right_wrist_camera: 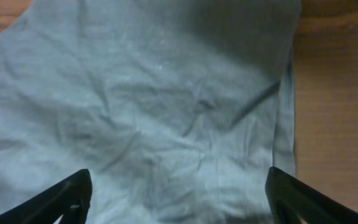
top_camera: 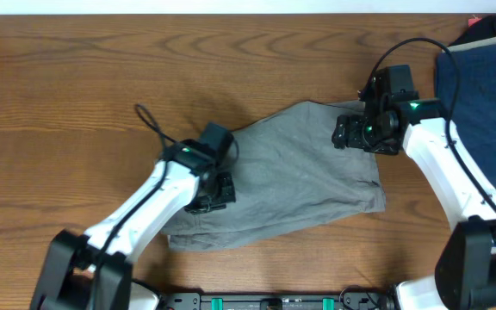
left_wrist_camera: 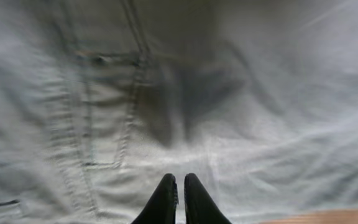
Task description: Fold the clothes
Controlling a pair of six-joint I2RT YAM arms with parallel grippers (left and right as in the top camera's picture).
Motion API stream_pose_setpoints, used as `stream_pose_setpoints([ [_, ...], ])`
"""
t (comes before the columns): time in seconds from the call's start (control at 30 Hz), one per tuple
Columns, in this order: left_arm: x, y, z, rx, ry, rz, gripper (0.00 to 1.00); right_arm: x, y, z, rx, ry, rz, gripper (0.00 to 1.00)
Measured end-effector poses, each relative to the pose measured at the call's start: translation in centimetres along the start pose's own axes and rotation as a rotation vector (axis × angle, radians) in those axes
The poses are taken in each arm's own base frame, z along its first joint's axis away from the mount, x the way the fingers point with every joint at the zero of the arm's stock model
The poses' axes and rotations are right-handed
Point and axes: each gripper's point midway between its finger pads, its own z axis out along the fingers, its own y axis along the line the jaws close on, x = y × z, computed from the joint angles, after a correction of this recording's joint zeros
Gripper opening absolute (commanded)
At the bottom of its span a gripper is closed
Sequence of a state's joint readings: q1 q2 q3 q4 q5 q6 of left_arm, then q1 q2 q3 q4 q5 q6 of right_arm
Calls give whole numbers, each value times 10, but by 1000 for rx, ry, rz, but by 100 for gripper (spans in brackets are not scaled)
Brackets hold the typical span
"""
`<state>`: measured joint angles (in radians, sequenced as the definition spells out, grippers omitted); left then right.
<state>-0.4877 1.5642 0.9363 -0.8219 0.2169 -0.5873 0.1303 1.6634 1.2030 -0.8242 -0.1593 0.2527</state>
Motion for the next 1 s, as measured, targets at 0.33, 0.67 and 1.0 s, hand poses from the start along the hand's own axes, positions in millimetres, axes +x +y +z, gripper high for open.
stream_pose_setpoints([
  [0.33, 10, 10, 41, -80, 137, -46, 10, 18, -17, 53, 58, 145, 13, 79],
  [0.67, 10, 26, 38, -81, 198, -150, 10, 26, -33, 69, 133, 188, 6, 19],
  [1.0, 4, 101, 27, -253, 226, -350, 7, 23, -43, 68, 190, 171, 10, 1],
])
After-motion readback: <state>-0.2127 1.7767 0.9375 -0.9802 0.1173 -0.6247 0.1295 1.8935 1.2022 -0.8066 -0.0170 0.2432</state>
